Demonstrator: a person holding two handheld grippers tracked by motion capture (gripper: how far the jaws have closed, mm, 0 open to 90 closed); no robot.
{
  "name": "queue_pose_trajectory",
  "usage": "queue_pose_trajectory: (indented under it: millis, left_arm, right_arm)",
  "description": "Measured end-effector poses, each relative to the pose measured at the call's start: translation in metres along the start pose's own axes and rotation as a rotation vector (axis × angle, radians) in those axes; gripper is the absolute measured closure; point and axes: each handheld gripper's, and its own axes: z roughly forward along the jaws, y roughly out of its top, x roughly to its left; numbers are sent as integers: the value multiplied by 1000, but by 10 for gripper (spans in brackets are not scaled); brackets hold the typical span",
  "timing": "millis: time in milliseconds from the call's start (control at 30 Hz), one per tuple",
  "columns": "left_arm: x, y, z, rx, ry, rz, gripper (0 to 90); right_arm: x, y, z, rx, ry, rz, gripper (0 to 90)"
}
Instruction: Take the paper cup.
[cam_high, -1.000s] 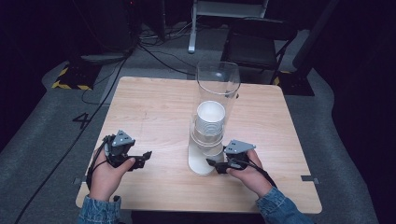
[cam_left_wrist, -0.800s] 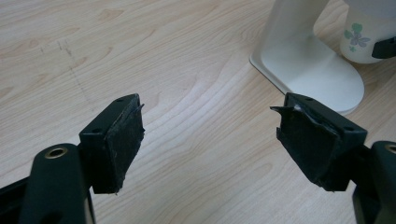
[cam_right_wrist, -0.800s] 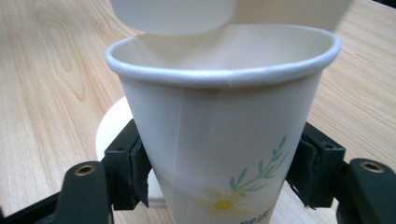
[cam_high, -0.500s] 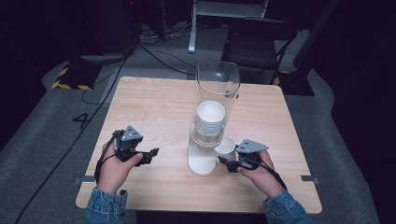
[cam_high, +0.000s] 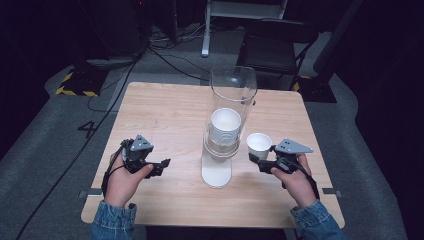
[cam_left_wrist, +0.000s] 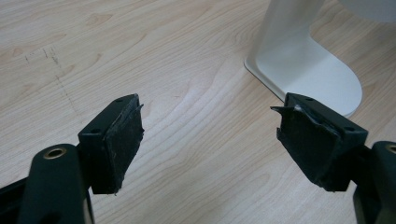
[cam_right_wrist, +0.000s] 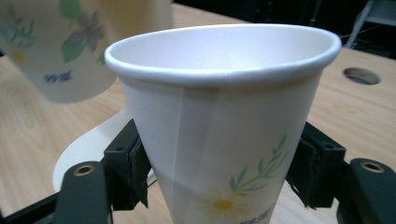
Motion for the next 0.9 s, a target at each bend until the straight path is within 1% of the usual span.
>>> queue_pose_trajectory:
  millis: [33,67,100,167,233,400,467,533,567,700,733,767,833,900]
  left_arm:
    - [0,0,0,-1,2,0,221]
    - [0,-1,0,-1,2,-8,221]
    - [0,-1,-1,4,5,-1,221]
    - [1,-2,-2,1,6,-2,221]
    - [1,-2,-3,3,7,-3,221]
    - [1,-4,-3,4,10,-5,221]
    - [1,-4,-4,2,8,-7,221]
    - [1,-5,-4,5,12,-6,221]
    - [1,-5,-4,4,11,-12,221]
    - [1,-6,-5,6,10,-7,222]
    - [1,-6,-5,6,10,-7,221]
    - [1,-6,-5,5,10,-7,221]
    - [1,-6,-5,10,9,-6,222]
    - [1,-6,-4,9,11,-3,222]
  right_arm:
    - [-3,1,-2,-5,-10,7,314]
    - [-6,2,-4,-11,-24,6,312]
    - [-9,3,-6,-17,-45,7,312]
    - [-15,4,-9,-27,-80,3,311]
    - [-21,4,-12,-35,-99,13,311]
    - [-36,2,-17,-40,-150,53,310]
    - [-42,-1,-16,-43,-180,80,310]
    - [-48,-4,-16,-49,-207,95,309]
    - [-51,-5,-15,-44,-216,102,310]
    - [-63,-13,-12,-11,-245,130,307]
    - [-63,-13,-12,-11,-245,130,307]
    - [-69,-18,-10,-8,-260,149,303]
    - [-73,-22,-7,-9,-263,154,302]
    - [-80,-29,-3,8,-271,164,301]
